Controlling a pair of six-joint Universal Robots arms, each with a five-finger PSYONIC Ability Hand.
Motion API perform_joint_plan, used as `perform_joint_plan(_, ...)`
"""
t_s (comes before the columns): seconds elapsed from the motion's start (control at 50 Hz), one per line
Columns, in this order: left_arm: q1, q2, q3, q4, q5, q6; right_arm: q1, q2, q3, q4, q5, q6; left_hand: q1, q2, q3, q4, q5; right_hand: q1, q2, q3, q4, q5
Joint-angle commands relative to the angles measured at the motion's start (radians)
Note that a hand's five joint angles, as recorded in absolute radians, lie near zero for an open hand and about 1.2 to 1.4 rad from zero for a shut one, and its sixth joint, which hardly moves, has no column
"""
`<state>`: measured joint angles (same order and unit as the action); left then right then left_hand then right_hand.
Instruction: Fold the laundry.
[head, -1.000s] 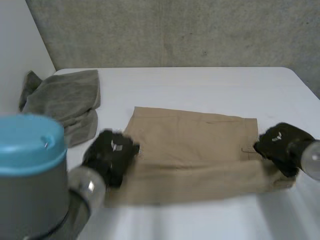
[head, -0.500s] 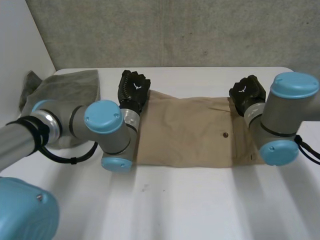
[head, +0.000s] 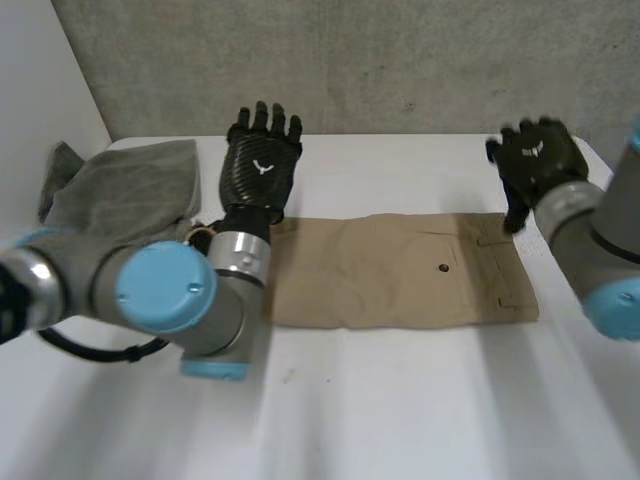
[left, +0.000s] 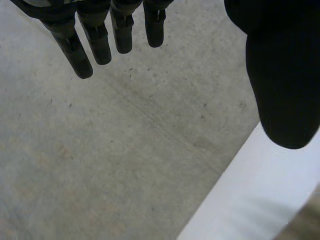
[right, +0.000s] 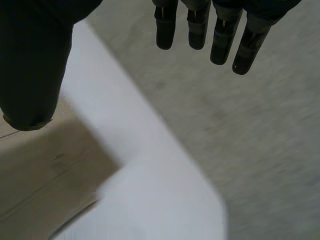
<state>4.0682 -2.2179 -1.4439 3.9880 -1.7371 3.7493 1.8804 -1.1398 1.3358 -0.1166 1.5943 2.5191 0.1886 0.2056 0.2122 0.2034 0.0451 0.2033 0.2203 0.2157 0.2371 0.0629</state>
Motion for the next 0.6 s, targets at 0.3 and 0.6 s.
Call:
perform_joint_plan(0.3,0.003,0.195,-0.177,-0.346,0.034,-0.445,-0.138,0.046,0.336,-0.064,-0.185,0.106,-0.014,-0.031,-0.038,-0.029,-0.045,0.260,0.243,0.248,0.227,0.226)
perform_joint_plan(0.6,0.000,0.188,-0.182,-0.357,0.034,-0.445,-0.196,0.111,0.296,-0.084,-0.157,0.087,-0.014,-0.031,-0.038,-0.029,-0.045,1.193,1.176,1.181,1.159,1.159)
